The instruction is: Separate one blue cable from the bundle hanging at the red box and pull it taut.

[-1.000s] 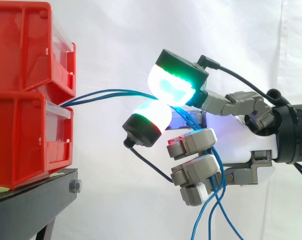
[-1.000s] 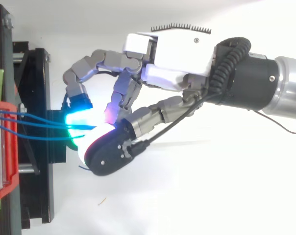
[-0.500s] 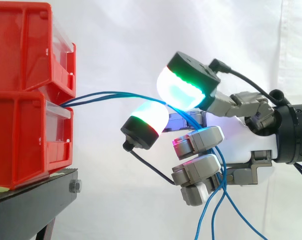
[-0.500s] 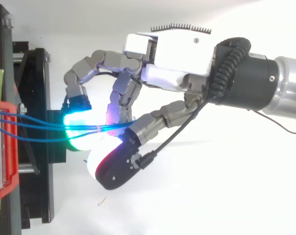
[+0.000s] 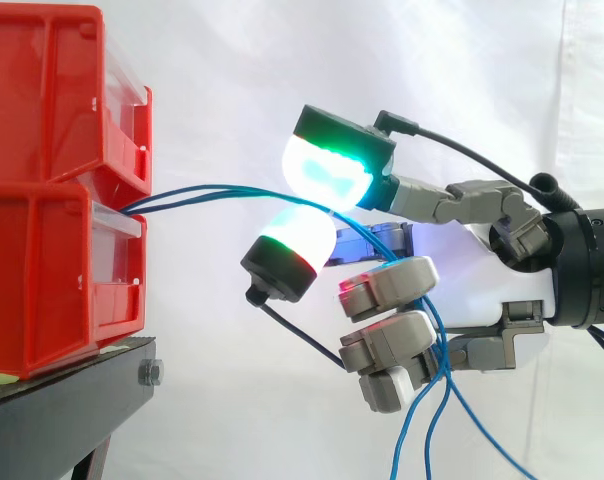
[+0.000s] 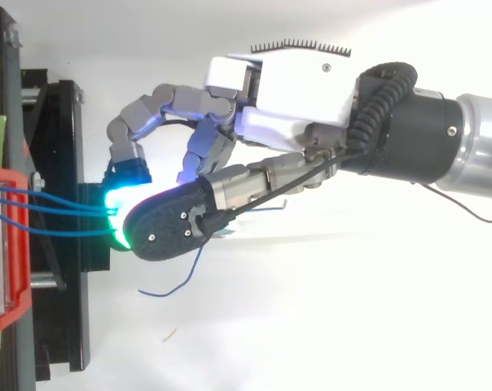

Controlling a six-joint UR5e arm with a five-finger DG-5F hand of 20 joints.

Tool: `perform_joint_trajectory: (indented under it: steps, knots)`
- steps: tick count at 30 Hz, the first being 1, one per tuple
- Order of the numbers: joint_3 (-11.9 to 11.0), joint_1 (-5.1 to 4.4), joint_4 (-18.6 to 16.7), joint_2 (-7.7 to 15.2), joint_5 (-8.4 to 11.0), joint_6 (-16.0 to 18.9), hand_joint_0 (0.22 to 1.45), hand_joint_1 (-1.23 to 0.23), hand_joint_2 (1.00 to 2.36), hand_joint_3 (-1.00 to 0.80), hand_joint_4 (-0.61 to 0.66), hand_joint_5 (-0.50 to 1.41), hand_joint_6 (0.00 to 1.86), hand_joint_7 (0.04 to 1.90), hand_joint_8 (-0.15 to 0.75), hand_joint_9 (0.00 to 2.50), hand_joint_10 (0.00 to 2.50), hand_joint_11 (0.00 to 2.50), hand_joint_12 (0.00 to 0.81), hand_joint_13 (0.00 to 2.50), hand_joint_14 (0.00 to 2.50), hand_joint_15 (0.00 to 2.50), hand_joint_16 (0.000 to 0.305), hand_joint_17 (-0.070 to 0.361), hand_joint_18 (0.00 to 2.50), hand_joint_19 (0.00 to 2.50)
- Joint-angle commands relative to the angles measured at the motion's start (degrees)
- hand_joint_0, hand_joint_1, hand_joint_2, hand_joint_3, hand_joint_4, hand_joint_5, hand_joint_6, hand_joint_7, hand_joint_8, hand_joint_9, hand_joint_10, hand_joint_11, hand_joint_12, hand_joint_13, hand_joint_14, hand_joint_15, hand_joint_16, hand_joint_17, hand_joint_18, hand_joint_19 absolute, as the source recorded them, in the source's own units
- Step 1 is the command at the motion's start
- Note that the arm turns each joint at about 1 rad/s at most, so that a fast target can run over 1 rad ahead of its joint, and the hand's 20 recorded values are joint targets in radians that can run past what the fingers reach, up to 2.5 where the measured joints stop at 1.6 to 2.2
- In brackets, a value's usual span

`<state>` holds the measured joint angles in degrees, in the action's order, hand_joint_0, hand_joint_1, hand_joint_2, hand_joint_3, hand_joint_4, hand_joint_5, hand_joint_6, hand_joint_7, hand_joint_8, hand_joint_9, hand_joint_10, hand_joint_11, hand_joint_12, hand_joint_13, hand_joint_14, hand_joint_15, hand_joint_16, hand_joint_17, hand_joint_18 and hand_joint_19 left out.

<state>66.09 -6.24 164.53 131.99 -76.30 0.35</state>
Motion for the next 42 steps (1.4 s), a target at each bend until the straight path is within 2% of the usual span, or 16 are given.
perform_joint_trajectory:
  steps: [1,5,7,8,11,13,16,20,22,29,37,42]
  knots:
    - [0.0,0.00,0.0,-0.1,0.01,0.0,0.55,-0.60,1.01,-0.18,-0.01,-0.14,0.91,1.07,0.332,1.19,0.50,1.40,0.440,1.24,0.00,1.49,0.063,0.141,1.09,0.84]
    - [0.0,0.00,0.0,0.0,0.01,0.0,0.57,-0.60,1.00,-0.16,-0.01,-0.14,0.91,1.06,0.346,1.18,0.57,1.36,0.457,1.25,0.00,1.49,0.065,0.147,1.10,0.83]
    - [0.0,0.09,0.0,0.0,0.01,0.0,0.57,-0.67,1.00,-0.13,0.01,-0.15,0.91,1.04,0.351,1.16,0.65,1.29,0.469,1.25,0.00,1.48,0.067,0.150,1.12,0.82]
    - [0.0,0.00,0.0,0.0,0.01,0.0,0.58,-0.70,1.00,-0.14,0.03,-0.15,0.92,1.05,0.348,1.14,0.65,1.33,0.459,1.24,0.00,1.48,0.065,0.147,1.10,0.82]
    - [0.0,0.00,0.0,0.0,0.01,0.0,0.60,-0.75,1.01,-0.18,0.02,-0.16,0.92,1.07,0.321,1.11,0.59,1.38,0.424,1.21,0.00,1.49,0.061,0.137,1.06,0.84]
    - [0.0,0.00,0.0,0.0,0.01,0.0,0.64,-0.80,1.01,-0.25,-0.02,-0.17,0.92,1.18,0.280,1.10,0.41,1.53,0.380,1.17,0.01,1.52,0.053,0.120,0.99,0.87]
    - [0.0,0.00,0.0,0.0,0.01,0.0,0.68,-0.84,1.01,-0.33,-0.06,-0.17,0.92,1.20,0.255,1.10,0.30,1.61,0.349,1.16,0.01,1.55,0.049,0.111,0.96,0.87]
    - [0.0,0.00,0.0,0.0,-0.08,0.0,0.75,-0.90,1.00,-0.49,-0.10,-0.18,0.93,1.22,0.246,1.10,0.31,1.61,0.342,1.17,0.01,1.54,0.049,0.109,0.97,0.84]
    - [0.0,0.00,0.0,0.0,0.01,0.0,0.77,-0.91,1.00,-0.50,-0.11,-0.18,0.93,1.23,0.241,1.10,0.31,1.60,0.345,1.16,0.01,1.55,0.048,0.108,0.97,0.84]
    - [0.1,0.00,0.0,0.0,0.01,0.0,0.79,-0.90,1.00,-0.50,-0.13,-0.18,0.94,1.20,0.231,1.08,0.35,1.58,0.329,1.16,0.01,1.52,0.047,0.107,0.97,0.82]
    - [0.1,0.00,0.0,0.0,0.01,0.0,0.76,-0.93,1.00,-0.50,-0.13,-0.17,0.94,1.16,0.177,1.06,0.36,1.53,0.323,1.14,0.02,1.51,0.046,0.104,0.96,0.81]
    - [0.1,0.00,0.0,0.0,0.01,0.0,0.74,-0.97,1.00,-0.50,-0.11,-0.17,0.94,1.11,0.162,1.05,0.27,1.54,0.321,1.12,0.02,1.51,0.046,0.104,0.94,0.80]
